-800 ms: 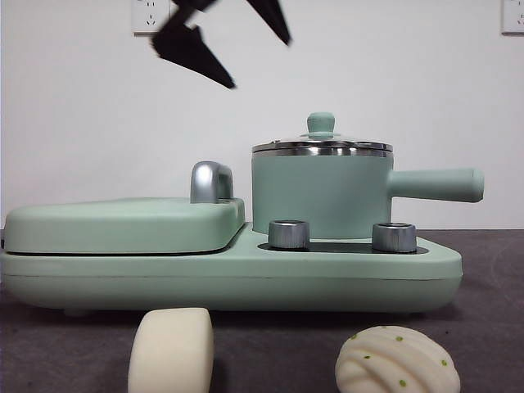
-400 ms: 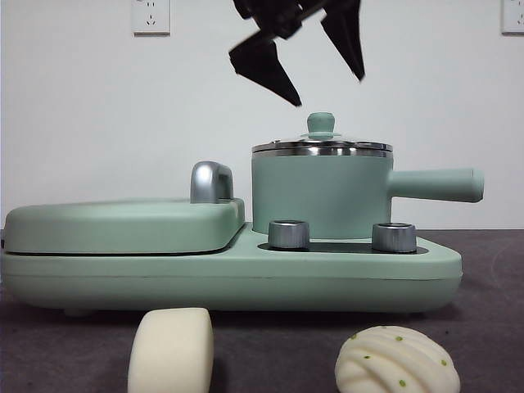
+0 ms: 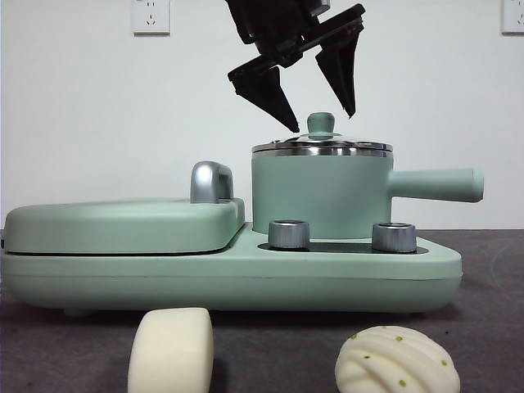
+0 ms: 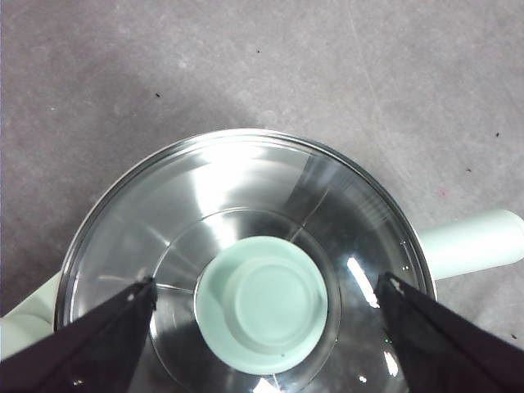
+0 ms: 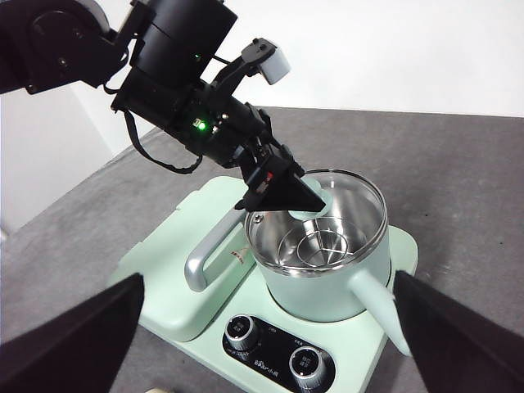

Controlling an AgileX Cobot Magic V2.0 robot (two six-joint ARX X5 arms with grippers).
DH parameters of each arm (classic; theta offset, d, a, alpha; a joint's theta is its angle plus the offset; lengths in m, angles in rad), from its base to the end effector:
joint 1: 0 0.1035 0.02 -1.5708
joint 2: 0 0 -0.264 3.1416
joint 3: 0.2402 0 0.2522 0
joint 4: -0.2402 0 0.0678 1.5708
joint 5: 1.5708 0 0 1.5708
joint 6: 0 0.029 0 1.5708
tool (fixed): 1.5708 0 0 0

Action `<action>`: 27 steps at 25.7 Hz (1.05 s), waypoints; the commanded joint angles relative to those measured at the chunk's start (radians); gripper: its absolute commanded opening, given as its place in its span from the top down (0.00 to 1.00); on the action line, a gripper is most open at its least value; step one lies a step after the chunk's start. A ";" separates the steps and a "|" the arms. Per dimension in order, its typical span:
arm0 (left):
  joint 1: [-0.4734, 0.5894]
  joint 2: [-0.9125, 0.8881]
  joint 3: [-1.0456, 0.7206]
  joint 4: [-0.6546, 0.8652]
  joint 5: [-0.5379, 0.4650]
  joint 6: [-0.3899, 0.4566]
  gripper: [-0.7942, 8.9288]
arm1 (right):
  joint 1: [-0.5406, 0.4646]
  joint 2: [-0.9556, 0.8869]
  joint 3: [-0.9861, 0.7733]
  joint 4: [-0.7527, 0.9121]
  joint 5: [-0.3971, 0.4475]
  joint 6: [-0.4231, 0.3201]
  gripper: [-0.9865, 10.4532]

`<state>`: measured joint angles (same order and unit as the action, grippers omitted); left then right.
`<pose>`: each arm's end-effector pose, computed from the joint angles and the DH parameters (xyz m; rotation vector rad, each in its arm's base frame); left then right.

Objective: Put the buns in a small steamer

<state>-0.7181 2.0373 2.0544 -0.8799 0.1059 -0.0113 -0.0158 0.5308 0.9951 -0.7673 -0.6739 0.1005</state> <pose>0.3335 -0.2954 0.3301 0.2571 0.8493 -0.7661 0.0711 0.0170 0.3735 0.2005 0.3232 0.6384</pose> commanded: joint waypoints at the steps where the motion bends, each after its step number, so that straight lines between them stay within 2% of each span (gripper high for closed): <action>1: -0.009 0.027 0.028 0.004 -0.002 0.001 0.57 | 0.001 0.005 0.015 0.011 0.001 -0.003 0.49; 6: -0.009 0.037 0.028 0.007 -0.002 0.010 0.57 | 0.001 0.005 0.015 0.011 0.001 -0.003 0.49; 8: -0.009 0.038 0.028 0.007 -0.002 0.019 0.63 | 0.001 0.005 0.015 0.011 0.001 -0.003 0.49; 12: -0.011 0.043 0.028 0.006 -0.002 0.028 0.65 | 0.001 0.005 0.015 0.011 0.001 -0.003 0.49; 14: -0.011 0.043 0.028 0.006 -0.002 0.034 0.71 | 0.001 0.005 0.015 0.011 0.002 -0.003 0.49; 20: -0.011 0.060 0.028 -0.016 -0.002 0.051 0.74 | 0.001 0.005 0.015 0.011 0.001 -0.003 0.49; 21: -0.011 0.062 0.028 -0.018 -0.002 0.058 0.76 | 0.001 0.005 0.015 0.011 0.001 -0.003 0.49; 23: -0.011 0.062 0.028 -0.014 -0.002 0.056 0.89 | 0.001 0.005 0.015 0.011 0.002 -0.003 0.49; 27: -0.010 0.061 0.031 -0.024 -0.002 0.056 0.90 | 0.001 0.005 0.015 0.011 0.002 -0.003 0.49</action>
<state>-0.7204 2.0590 2.0628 -0.8925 0.1070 0.0380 -0.0158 0.5308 0.9951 -0.7673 -0.6739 0.1005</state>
